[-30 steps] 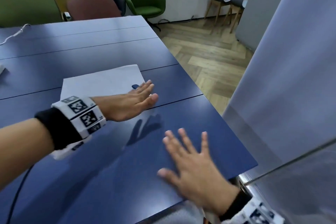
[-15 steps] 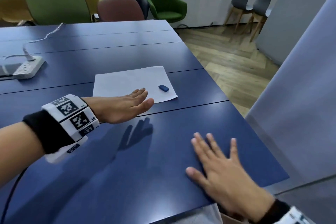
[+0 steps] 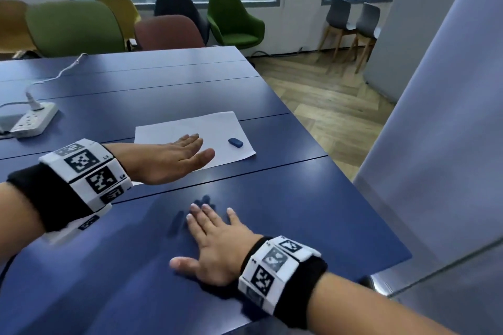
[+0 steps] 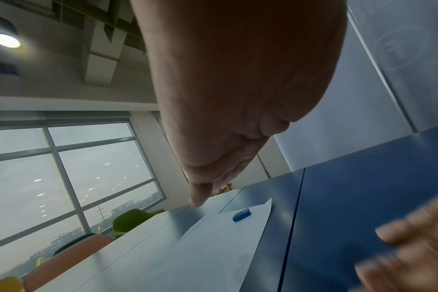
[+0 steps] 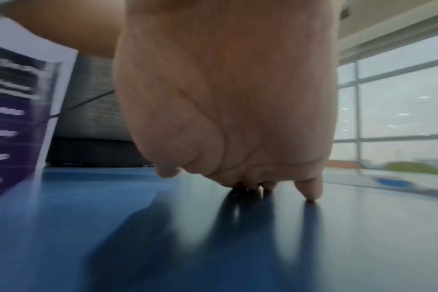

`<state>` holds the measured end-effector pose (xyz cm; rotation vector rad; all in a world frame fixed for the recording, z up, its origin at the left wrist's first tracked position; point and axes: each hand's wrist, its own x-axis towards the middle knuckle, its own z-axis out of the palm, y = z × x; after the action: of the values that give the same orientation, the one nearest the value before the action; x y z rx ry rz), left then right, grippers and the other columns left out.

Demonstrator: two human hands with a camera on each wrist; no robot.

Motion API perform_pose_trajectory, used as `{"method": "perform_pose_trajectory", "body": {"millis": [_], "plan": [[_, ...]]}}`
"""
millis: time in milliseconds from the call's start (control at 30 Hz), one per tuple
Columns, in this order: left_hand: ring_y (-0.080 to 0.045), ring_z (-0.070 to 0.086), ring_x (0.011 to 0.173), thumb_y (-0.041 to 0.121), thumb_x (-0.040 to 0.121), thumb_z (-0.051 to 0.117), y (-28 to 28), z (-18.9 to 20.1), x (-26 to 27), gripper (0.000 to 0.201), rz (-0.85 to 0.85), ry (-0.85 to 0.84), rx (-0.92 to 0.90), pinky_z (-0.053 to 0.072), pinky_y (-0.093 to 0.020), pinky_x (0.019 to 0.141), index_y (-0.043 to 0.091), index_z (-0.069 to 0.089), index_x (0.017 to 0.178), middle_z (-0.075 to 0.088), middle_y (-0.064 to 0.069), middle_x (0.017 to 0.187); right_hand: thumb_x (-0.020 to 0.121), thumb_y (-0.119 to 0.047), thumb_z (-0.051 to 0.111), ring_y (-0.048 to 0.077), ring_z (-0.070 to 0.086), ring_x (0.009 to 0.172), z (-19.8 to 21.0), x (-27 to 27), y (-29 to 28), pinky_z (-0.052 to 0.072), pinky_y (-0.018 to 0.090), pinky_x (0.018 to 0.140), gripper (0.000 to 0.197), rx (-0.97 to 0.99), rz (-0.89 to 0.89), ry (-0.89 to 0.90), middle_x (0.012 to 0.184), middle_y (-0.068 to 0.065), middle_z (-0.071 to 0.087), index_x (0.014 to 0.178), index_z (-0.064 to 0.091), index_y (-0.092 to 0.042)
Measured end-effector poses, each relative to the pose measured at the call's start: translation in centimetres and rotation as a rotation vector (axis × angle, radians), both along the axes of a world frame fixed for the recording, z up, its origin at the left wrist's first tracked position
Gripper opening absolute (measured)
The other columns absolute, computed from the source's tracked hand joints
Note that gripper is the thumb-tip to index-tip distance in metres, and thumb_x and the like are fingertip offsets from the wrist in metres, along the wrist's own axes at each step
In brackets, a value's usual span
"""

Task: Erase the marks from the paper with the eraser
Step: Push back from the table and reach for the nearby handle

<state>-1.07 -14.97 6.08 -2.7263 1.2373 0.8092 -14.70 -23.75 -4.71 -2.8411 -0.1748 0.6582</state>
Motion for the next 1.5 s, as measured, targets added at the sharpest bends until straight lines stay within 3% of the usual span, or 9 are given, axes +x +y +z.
{"method": "perform_pose_trajectory", "body": {"millis": [200, 300, 400, 500, 633, 900, 1067, 1267, 1500], "plan": [[-0.010, -0.017, 0.146, 0.100, 0.039, -0.013, -0.3, -2.0, -0.6, 0.145, -0.006, 0.031, 0.086, -0.007, -0.029, 0.119, 0.011, -0.010, 0.154, -0.016, -0.003, 0.161, 0.085, -0.076, 0.013, 0.014, -0.023, 0.144, 1.7, -4.8, -13.1, -0.014, 0.049, 0.117, 0.095, -0.192, -0.332, 0.082, 0.156, 0.000, -0.027, 0.150, -0.017, -0.013], [-0.017, -0.018, 0.147, 0.098, 0.025, -0.025, -1.6, -4.9, -2.2, 0.158, -0.105, 0.025, 0.162, -0.005, -0.032, 0.119, 0.008, -0.010, 0.154, -0.017, -0.009, 0.161, 0.075, -0.079, 0.000, 0.017, -0.015, 0.147, 1.6, -8.3, -11.8, -0.013, 0.050, 0.116, 0.103, -0.217, -0.199, -0.131, 0.159, 0.004, -0.014, 0.152, -0.003, -0.010], [-0.019, -0.024, 0.145, 0.092, 0.029, -0.032, -3.4, -8.2, -4.9, 0.149, -0.191, -0.030, 0.160, -0.009, -0.033, 0.118, 0.007, -0.019, 0.151, -0.028, -0.011, 0.157, 0.096, -0.059, 0.016, 0.021, 0.033, 0.141, -1.3, -11.6, -8.6, 0.022, 0.052, 0.104, 0.071, -0.254, -0.056, -0.223, 0.151, 0.005, 0.038, 0.140, 0.045, -0.012], [-0.013, -0.027, 0.143, 0.084, 0.056, -0.024, -5.9, -9.3, -7.3, 0.119, -0.383, -0.043, 0.095, -0.010, -0.035, 0.120, 0.013, -0.020, 0.151, -0.028, -0.005, 0.158, 0.098, -0.034, 0.021, 0.019, 0.041, 0.136, -3.4, -12.8, -9.1, 0.042, 0.054, 0.099, 0.050, -0.274, 0.047, -0.233, 0.148, 0.001, 0.044, 0.139, 0.045, -0.018], [-0.008, -0.022, 0.144, 0.060, 0.096, 0.011, -9.2, -7.8, -8.4, 0.076, -0.503, 0.079, 0.029, -0.007, -0.037, 0.121, 0.016, -0.009, 0.155, -0.021, 0.003, 0.160, 0.092, -0.069, 0.022, 0.017, 0.039, 0.137, -1.4, -13.0, -14.5, 0.023, 0.046, 0.103, 0.076, -0.321, -0.101, -0.156, 0.150, -0.002, 0.040, 0.142, 0.042, -0.016], [-0.012, -0.023, 0.145, 0.057, 0.098, 0.020, -10.8, -6.3, -4.9, 0.077, -0.347, -0.008, 0.039, -0.008, -0.032, 0.120, 0.015, -0.011, 0.154, -0.023, -0.001, 0.159, 0.091, -0.072, 0.018, 0.017, 0.029, 0.142, -1.3, -13.8, -12.4, 0.019, 0.049, 0.103, 0.080, -0.198, 0.025, -0.201, 0.154, -0.002, 0.032, 0.145, 0.039, -0.016], [-0.018, -0.022, 0.146, 0.060, 0.097, 0.024, -11.1, -7.0, -5.4, 0.081, -0.385, -0.059, 0.108, -0.003, -0.037, 0.121, 0.013, -0.008, 0.155, -0.021, -0.006, 0.160, 0.087, -0.077, 0.014, 0.005, -0.025, 0.142, 0.1, -13.5, -18.2, -0.024, 0.043, 0.111, 0.085, -0.119, -0.137, -0.204, 0.155, -0.017, -0.024, 0.151, -0.011, -0.026], [-0.022, -0.024, 0.145, 0.062, 0.096, 0.028, -12.7, -7.2, -5.8, 0.085, -0.402, -0.094, 0.124, -0.003, -0.039, 0.121, 0.013, -0.008, 0.155, -0.022, -0.009, 0.160, 0.087, -0.077, 0.020, 0.017, -0.006, 0.148, 0.3, -14.5, -16.2, -0.011, 0.057, 0.107, 0.088, -0.122, 0.040, -0.236, 0.160, -0.010, 0.002, 0.153, 0.014, -0.019], [-0.025, -0.028, 0.144, 0.068, 0.090, 0.041, -15.0, -6.3, -6.9, 0.098, -0.359, -0.092, 0.163, -0.001, -0.053, 0.119, 0.014, -0.009, 0.155, -0.028, -0.008, 0.158, 0.077, -0.082, 0.001, -0.001, -0.037, 0.135, 3.0, -15.0, -22.4, -0.023, 0.054, 0.111, 0.085, -0.112, -0.256, -0.194, 0.148, -0.026, -0.035, 0.147, -0.016, -0.038]]}}
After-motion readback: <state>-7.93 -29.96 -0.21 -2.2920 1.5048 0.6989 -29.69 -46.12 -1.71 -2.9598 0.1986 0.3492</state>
